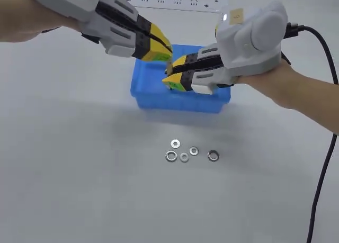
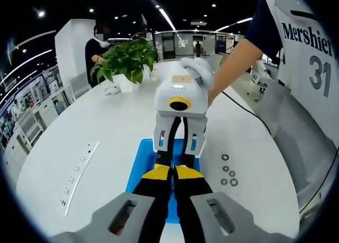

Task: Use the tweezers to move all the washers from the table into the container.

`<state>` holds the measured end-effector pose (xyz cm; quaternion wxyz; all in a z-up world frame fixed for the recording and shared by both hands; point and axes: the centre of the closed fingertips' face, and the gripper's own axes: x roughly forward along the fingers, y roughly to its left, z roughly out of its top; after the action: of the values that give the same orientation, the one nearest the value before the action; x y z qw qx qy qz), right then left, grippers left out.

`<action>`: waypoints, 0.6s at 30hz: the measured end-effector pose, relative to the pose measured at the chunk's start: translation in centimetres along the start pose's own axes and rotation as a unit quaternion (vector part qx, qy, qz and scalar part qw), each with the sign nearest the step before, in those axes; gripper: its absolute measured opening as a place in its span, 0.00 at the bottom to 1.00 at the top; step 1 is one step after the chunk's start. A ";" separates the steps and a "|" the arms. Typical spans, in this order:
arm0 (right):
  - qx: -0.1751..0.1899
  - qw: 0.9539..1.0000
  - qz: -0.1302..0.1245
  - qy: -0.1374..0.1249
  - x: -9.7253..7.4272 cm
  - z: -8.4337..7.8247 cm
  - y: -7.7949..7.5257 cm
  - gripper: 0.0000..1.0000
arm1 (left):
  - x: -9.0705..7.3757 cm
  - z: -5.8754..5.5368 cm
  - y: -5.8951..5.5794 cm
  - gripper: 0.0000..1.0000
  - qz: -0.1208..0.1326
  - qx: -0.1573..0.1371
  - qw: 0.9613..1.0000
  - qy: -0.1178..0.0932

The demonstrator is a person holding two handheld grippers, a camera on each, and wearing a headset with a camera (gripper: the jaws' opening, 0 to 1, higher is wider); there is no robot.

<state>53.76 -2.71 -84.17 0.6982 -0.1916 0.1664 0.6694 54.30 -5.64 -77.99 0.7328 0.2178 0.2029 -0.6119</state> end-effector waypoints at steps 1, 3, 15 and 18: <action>0.000 1.000 0.001 0.000 -0.1 0.2 0.1 0.11 | -0.1 0.2 0.0 0.05 0.003 0.001 1.000 -0.001; -0.010 1.000 -0.001 0.002 -0.4 0.6 0.1 0.11 | -0.4 0.7 -0.2 0.05 0.005 0.005 1.000 -0.002; -0.040 0.999 0.015 0.001 -2.5 3.7 1.7 0.12 | -2.5 4.0 -2.1 0.05 0.004 0.031 0.999 -0.005; -0.049 0.999 0.022 0.000 -3.0 4.4 2.3 0.12 | -3.2 4.9 -3.2 0.05 0.003 0.037 0.999 -0.006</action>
<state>51.17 -3.11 -78.97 0.6732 -0.2219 0.1379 0.6918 50.79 -6.36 -72.43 0.7273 0.2415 0.1752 -0.6180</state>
